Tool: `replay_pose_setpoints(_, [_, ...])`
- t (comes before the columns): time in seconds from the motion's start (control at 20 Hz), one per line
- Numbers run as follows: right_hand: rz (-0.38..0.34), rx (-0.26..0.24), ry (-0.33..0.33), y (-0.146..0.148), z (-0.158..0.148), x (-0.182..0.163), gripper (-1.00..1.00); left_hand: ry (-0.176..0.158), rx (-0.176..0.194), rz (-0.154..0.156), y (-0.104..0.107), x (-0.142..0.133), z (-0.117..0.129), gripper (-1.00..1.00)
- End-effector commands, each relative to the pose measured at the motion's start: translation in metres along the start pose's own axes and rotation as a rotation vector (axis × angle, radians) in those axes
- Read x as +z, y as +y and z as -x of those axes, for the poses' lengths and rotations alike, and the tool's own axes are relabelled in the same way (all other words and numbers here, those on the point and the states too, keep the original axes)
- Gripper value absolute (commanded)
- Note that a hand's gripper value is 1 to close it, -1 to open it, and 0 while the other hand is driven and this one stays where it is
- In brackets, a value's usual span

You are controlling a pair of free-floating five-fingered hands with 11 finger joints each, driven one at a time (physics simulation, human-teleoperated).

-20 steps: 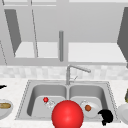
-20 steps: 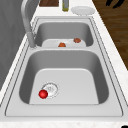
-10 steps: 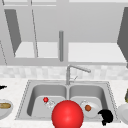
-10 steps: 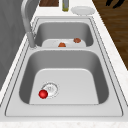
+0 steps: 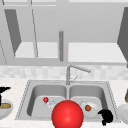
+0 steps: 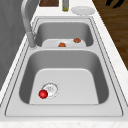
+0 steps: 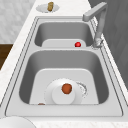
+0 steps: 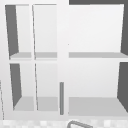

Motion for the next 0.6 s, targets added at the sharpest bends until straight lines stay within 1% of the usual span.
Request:
replay_pose_setpoints(0.0, [0.0,0.0,0.0,0.0,0.0,0.0,0.0,0.002,-0.039,0.048,-0.007,-0.024,-0.003,-1.0])
replay_pose_setpoints(0.05, [0.0,0.0,0.0,0.0,0.0,0.0,0.0,-0.005,-0.043,0.052,-0.007,-0.028,-0.002,-1.0])
replay_pose_setpoints(0.25, [0.0,0.0,0.0,0.0,0.0,0.0,0.0,-0.04,-0.027,0.078,-0.005,-0.04,0.001,-1.0])
replay_pose_setpoints(0.3, [0.0,0.0,0.0,0.0,0.0,0.0,0.0,-0.053,-0.029,0.096,-0.005,-0.038,0.002,-1.0])
replay_pose_setpoints(0.35, [0.0,0.0,0.0,0.0,0.0,0.0,0.0,-0.056,-0.031,0.114,-0.005,-0.036,0.004,-1.0])
replay_pose_setpoints(0.4, [0.0,0.0,0.0,0.0,0.0,0.0,0.0,-0.057,-0.025,0.136,-0.004,-0.036,0.006,-1.0])
replay_pose_setpoints(0.55, [0.0,0.0,0.0,0.0,0.0,0.0,0.0,-0.06,-0.023,0.139,-0.002,-0.038,0.009,-1.0])
